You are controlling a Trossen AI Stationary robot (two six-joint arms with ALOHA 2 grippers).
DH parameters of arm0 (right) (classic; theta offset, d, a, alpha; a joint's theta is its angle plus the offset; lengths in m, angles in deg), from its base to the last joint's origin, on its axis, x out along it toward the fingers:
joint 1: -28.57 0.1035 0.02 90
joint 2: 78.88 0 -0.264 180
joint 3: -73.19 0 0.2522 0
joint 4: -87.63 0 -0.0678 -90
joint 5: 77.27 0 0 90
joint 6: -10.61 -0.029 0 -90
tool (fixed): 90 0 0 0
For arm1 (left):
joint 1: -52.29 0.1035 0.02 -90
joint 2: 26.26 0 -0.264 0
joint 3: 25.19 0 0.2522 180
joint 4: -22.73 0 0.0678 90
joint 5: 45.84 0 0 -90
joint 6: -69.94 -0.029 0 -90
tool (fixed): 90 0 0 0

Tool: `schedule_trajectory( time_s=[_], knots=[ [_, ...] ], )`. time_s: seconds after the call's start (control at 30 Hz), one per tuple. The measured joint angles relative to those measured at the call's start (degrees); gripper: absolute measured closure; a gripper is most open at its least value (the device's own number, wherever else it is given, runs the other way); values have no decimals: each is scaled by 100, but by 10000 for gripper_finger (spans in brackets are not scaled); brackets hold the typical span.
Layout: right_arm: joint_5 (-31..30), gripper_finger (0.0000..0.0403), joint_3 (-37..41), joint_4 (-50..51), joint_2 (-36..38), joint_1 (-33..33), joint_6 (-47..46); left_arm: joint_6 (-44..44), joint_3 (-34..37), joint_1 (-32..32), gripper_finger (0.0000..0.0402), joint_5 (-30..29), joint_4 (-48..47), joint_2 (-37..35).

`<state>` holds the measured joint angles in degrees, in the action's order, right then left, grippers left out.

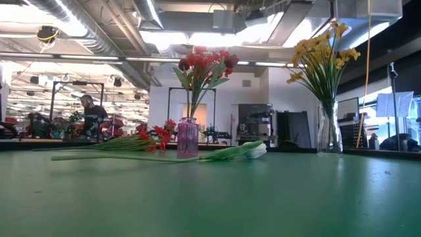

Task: Sort flowers into vase by color
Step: Put the bottom white tulip into the transparent vase

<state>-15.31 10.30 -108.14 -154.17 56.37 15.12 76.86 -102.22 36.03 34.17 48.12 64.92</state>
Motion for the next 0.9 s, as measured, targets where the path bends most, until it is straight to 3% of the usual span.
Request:
schedule_trajectory(
  time_s=[0.23,0.4,0.67,0.9],
  knots=[
    [-1273,400,4,1308,636,380,-47,-151,-2,-27,278,-164,11,-8],
    [-2402,400,4,2154,1160,762,-155,-251,-2,-102,252,-456,4,-31],
    [-4146,401,4,3532,1981,1454,-475,-930,-2,-424,252,-1373,-206,-31],
    [-4511,401,4,5427,2617,1570,-1922,-718,-2,-496,267,-1639,-1499,-347]
  ],
)
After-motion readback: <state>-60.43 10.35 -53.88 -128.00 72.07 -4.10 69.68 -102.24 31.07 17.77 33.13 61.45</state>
